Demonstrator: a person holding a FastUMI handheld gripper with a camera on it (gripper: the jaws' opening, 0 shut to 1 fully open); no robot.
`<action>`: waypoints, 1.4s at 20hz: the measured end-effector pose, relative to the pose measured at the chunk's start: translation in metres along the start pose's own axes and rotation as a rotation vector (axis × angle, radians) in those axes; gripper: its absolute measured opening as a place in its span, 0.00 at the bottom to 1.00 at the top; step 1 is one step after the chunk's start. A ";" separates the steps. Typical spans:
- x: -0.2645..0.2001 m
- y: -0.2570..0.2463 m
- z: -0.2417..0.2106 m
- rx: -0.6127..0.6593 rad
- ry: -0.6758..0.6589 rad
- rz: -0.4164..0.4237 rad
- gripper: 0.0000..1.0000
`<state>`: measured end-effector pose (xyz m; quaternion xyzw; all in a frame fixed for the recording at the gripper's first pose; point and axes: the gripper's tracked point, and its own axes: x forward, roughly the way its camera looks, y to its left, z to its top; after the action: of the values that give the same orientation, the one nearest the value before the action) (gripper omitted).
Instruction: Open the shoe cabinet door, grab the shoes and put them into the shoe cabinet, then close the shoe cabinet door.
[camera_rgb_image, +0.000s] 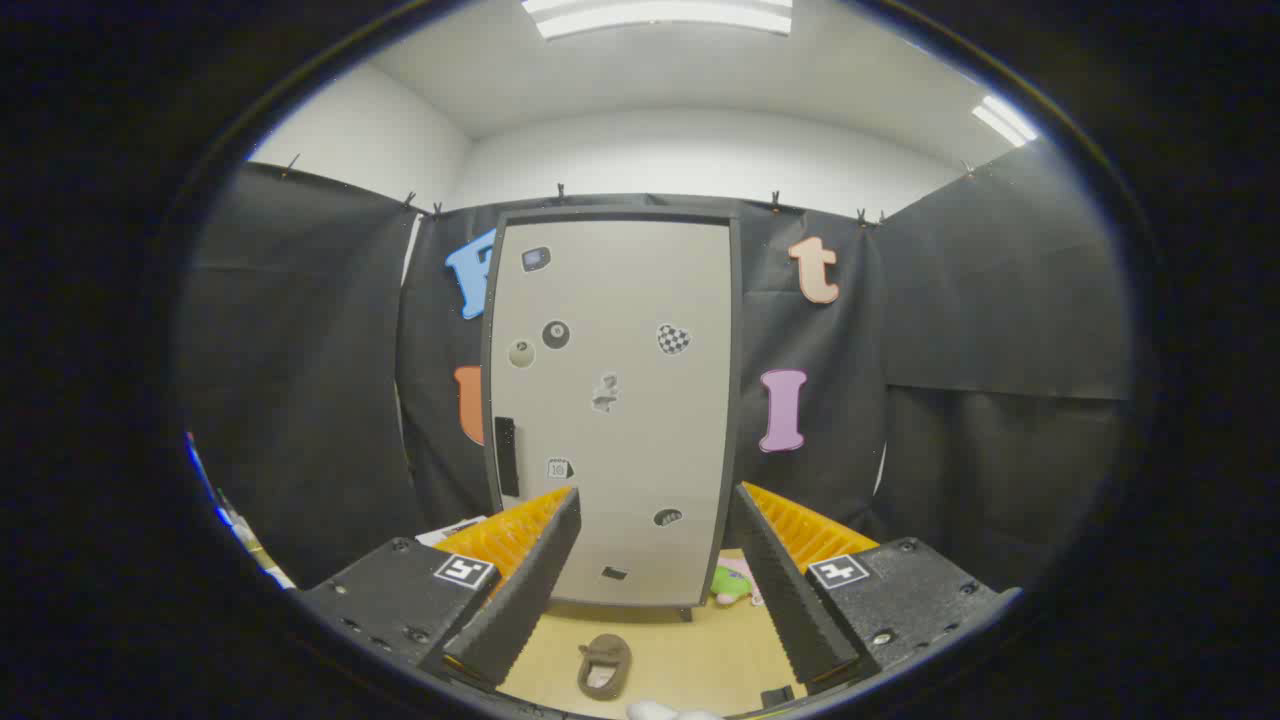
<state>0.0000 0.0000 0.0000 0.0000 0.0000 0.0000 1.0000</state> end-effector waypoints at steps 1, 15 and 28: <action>0.000 0.000 -0.001 0.001 0.003 0.002 0.99; -0.004 -0.003 -0.004 -0.020 0.021 -0.010 0.99; 0.073 0.052 -0.049 0.036 0.093 0.061 0.99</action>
<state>0.0725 0.0519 -0.0495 0.0182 0.0467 0.0303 0.9983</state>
